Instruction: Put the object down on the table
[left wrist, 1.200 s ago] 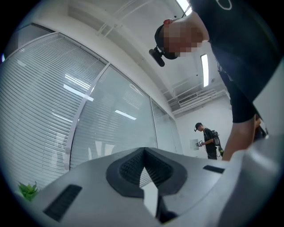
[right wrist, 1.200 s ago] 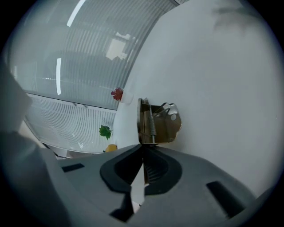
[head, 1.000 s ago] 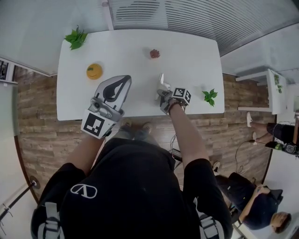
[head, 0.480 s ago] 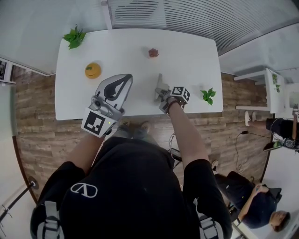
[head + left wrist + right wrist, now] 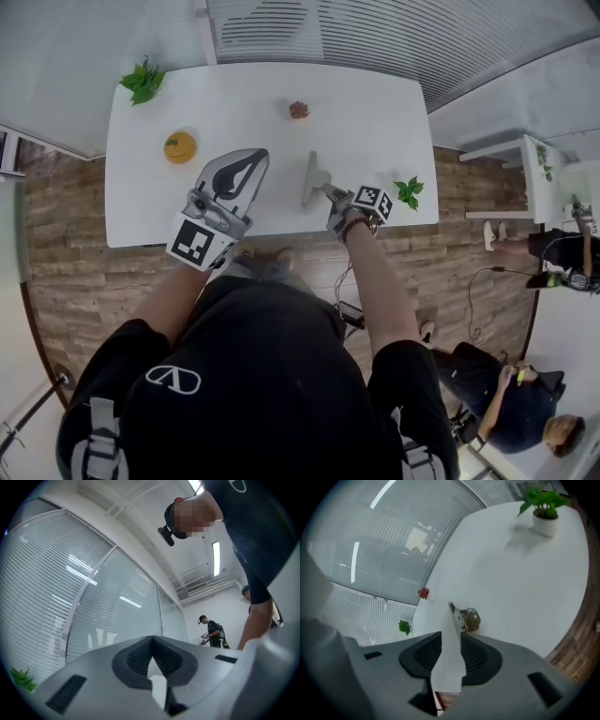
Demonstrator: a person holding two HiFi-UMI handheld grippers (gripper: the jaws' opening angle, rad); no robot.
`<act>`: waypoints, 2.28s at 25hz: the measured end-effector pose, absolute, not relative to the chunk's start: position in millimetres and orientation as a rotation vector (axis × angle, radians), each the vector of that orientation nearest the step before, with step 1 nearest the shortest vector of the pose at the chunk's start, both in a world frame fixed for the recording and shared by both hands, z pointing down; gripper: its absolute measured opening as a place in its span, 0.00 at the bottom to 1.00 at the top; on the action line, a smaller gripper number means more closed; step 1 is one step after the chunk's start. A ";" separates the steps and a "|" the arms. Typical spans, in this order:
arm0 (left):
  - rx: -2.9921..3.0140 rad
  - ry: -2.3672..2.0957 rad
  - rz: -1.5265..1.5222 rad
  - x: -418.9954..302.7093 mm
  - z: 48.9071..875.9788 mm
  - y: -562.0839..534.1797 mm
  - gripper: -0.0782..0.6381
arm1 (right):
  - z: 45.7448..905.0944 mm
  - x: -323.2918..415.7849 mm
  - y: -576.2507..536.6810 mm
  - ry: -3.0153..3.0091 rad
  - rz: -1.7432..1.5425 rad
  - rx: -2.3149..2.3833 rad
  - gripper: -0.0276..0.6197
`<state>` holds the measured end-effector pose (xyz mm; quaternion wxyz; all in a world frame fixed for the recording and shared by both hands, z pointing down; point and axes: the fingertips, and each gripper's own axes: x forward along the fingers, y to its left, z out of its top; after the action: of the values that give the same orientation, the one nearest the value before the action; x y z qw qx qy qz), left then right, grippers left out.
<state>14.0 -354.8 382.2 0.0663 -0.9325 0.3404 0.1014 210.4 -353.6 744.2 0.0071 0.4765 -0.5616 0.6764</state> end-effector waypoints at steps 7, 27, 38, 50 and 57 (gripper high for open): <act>-2.825 0.947 0.348 44.1 370.1 -355.8 0.12 | 645.6 230.4 -361.7 -2.117 1.858 1.591 0.05; -2.873 0.793 0.259 92.3 366.2 -337.2 0.12 | 385.4 226.5 -297.9 -2.323 -0.227 1.822 0.05; -2.827 0.770 0.241 93.8 360.8 -332.1 0.12 | 364.6 221.3 -282.6 -2.306 -0.390 1.852 0.05; -2.774 0.758 0.241 92.1 354.9 -334.6 0.12 | 359.4 230.9 -276.9 -2.293 -0.508 1.911 0.05; -2.774 0.758 0.240 93.0 357.5 -336.5 0.12 | 365.0 234.1 -279.5 -2.282 -0.479 1.911 0.05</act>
<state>93.0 -336.5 357.5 0.1276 -0.9534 0.2606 0.0823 234.1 -279.5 365.0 0.0632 0.6327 -0.7553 -0.1586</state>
